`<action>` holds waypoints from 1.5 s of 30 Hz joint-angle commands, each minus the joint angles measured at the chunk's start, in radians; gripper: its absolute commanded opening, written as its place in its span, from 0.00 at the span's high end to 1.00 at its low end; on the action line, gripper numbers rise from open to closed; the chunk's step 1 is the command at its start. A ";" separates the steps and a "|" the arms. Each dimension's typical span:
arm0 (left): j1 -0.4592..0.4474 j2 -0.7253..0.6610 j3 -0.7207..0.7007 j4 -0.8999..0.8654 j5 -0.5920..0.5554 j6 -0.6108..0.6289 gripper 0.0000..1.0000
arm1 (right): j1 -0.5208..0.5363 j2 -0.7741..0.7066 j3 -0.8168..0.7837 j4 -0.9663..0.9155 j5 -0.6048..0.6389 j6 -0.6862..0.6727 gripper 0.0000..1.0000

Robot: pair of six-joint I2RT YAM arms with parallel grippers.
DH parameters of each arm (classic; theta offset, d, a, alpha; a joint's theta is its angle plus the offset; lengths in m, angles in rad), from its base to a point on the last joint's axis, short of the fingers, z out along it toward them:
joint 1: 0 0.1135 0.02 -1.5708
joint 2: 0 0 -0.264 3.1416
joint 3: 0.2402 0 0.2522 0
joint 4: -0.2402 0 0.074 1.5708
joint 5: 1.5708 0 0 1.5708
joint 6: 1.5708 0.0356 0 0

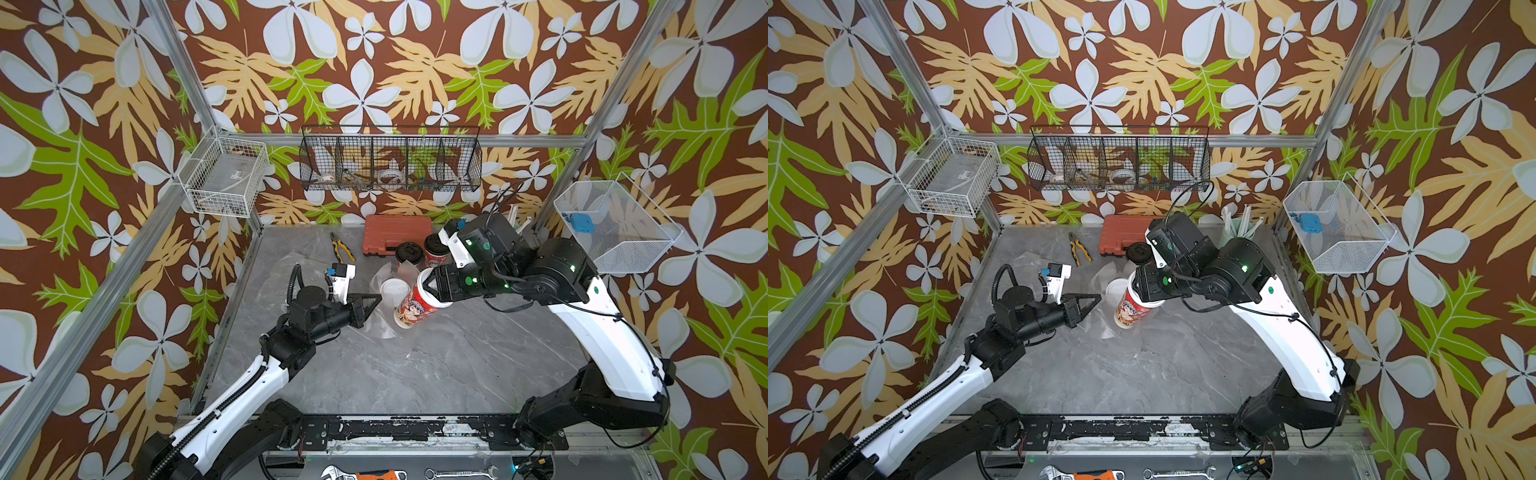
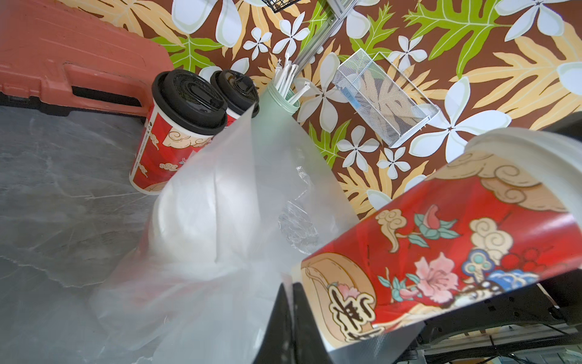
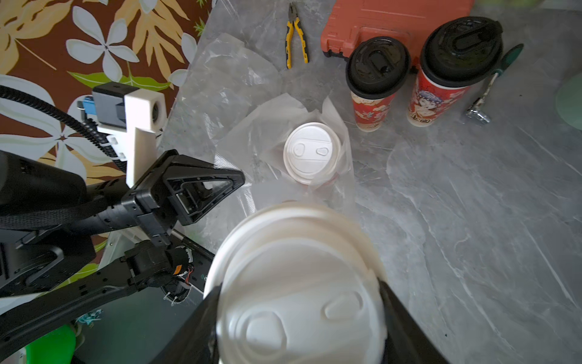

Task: Pack milk tea into plastic carrier bags
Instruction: Place the milk tea cup in the plastic carrier bag.

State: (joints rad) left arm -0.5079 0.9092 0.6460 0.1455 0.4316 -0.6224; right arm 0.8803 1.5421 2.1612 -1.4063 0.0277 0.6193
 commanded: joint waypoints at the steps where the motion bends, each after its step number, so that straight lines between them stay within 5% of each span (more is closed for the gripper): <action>1: 0.001 -0.003 0.007 0.016 0.015 0.005 1.00 | 0.012 0.011 0.003 -0.033 0.039 -0.015 0.47; 19: 0.000 0.004 0.003 0.042 0.050 -0.020 1.00 | 0.065 0.155 0.141 -0.028 0.029 -0.049 0.47; 45: 0.000 -0.013 -0.002 0.071 0.072 -0.040 1.00 | 0.121 0.283 0.048 -0.039 0.125 -0.064 0.47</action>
State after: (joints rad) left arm -0.5079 0.9005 0.6453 0.1799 0.4877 -0.6590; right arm 1.0012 1.8133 2.2066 -1.4391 0.1310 0.5697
